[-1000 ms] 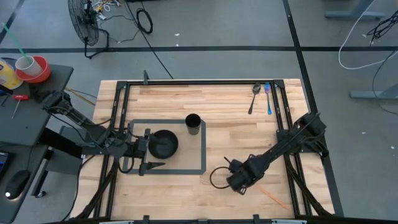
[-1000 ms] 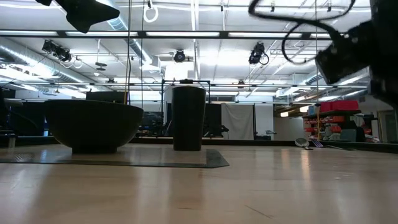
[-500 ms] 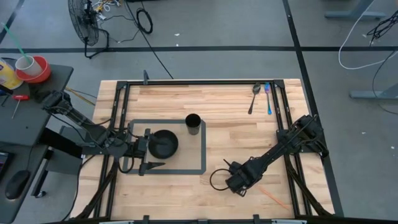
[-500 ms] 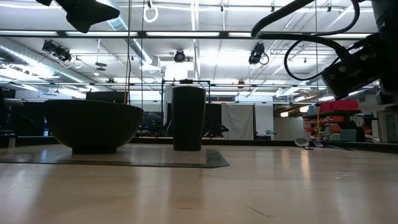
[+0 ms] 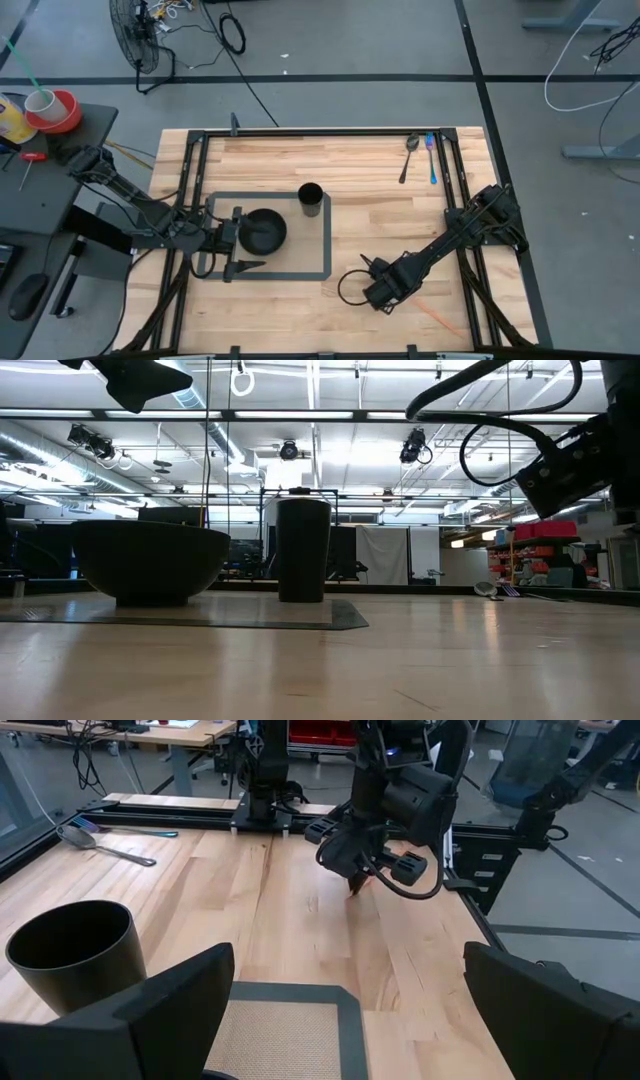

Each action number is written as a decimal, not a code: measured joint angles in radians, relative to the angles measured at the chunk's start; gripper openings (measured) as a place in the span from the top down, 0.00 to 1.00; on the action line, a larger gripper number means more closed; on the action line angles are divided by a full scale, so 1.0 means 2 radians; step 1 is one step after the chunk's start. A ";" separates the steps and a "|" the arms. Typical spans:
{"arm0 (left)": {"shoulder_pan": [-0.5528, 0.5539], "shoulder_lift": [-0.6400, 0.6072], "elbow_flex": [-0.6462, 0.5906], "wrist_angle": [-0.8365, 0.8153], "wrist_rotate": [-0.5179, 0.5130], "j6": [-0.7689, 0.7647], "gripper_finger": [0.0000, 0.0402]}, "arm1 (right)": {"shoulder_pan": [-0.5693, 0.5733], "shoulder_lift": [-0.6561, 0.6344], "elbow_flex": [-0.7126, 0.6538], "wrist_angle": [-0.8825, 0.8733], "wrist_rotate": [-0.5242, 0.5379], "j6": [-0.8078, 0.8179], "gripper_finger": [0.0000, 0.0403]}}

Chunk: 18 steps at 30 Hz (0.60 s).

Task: Pick & Place Utensil
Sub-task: Put the orange straw into the black cup

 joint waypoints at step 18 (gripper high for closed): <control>0.000 0.000 0.000 0.000 0.000 0.000 0.01 | -0.093 -0.068 0.218 0.002 0.342 -0.242 0.99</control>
